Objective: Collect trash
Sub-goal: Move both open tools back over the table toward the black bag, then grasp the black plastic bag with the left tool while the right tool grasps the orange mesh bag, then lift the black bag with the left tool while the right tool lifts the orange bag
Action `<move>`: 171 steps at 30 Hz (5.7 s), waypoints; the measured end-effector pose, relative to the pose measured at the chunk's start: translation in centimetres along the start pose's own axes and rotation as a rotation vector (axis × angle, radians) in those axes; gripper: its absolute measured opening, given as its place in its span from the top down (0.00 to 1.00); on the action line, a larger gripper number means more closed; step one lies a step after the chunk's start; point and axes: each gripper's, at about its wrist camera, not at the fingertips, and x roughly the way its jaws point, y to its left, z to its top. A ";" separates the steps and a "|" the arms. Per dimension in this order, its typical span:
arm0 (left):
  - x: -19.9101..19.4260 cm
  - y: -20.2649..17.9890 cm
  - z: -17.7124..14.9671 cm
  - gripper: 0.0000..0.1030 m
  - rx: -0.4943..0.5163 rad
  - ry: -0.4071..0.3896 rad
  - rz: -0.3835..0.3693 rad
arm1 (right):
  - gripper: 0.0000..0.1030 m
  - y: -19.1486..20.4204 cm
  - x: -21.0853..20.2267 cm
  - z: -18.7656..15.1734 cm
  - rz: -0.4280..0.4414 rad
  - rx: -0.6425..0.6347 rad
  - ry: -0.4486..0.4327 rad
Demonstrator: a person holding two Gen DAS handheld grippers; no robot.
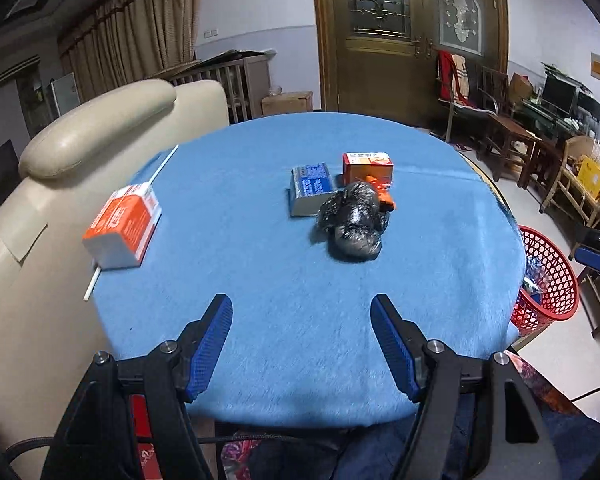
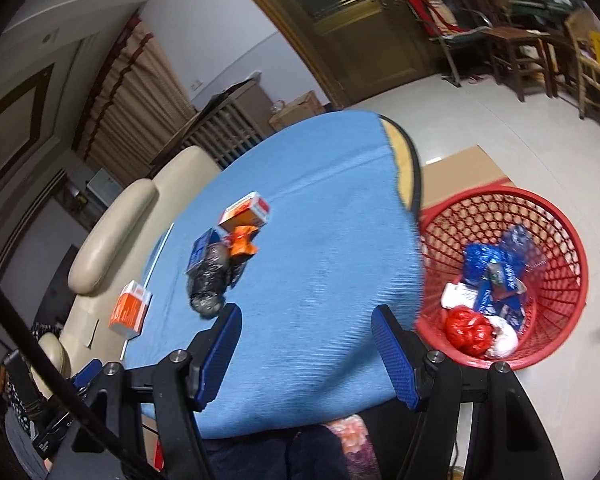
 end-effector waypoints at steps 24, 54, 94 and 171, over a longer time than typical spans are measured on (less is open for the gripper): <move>4.7 5.6 -0.1 0.30 -0.126 0.067 -0.057 | 0.31 7.7 9.2 0.3 0.002 -0.111 0.123; 17.8 -3.6 6.6 0.71 -0.110 0.188 -0.240 | 0.31 2.8 9.2 0.4 -0.044 -0.124 0.076; 13.1 4.3 2.9 0.64 -0.230 0.213 -0.172 | 0.74 12.3 27.1 5.9 -0.053 -0.302 0.327; 7.0 -2.2 4.2 0.67 -0.047 0.051 -0.151 | 0.74 7.8 11.0 -0.8 0.041 -0.265 0.179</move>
